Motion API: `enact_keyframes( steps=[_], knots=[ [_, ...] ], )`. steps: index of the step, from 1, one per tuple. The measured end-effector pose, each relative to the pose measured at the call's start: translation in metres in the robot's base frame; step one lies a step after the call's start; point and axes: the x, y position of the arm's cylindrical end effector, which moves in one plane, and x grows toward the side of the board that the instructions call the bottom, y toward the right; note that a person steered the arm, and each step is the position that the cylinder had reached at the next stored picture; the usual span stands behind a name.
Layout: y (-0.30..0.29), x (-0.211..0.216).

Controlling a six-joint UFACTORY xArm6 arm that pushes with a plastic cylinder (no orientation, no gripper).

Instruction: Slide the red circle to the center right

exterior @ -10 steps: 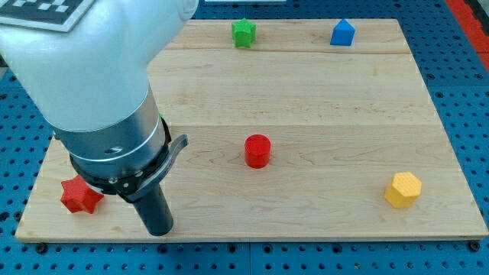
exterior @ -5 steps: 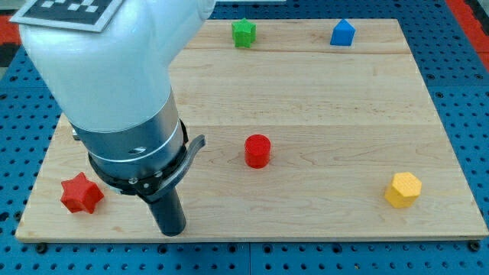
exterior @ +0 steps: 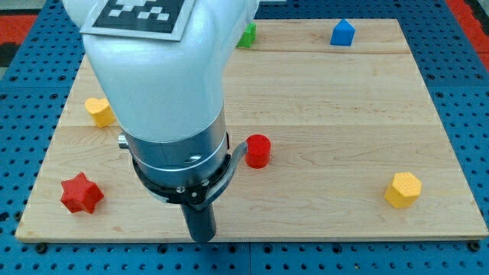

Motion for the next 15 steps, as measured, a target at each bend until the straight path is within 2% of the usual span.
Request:
enact_keyframes(
  steps=[11,12,13,14,15],
  knots=[
    [-0.027,-0.012],
    [-0.046,-0.02],
    [-0.068,-0.048],
    [-0.019,-0.096],
    [0.069,-0.112]
  ],
)
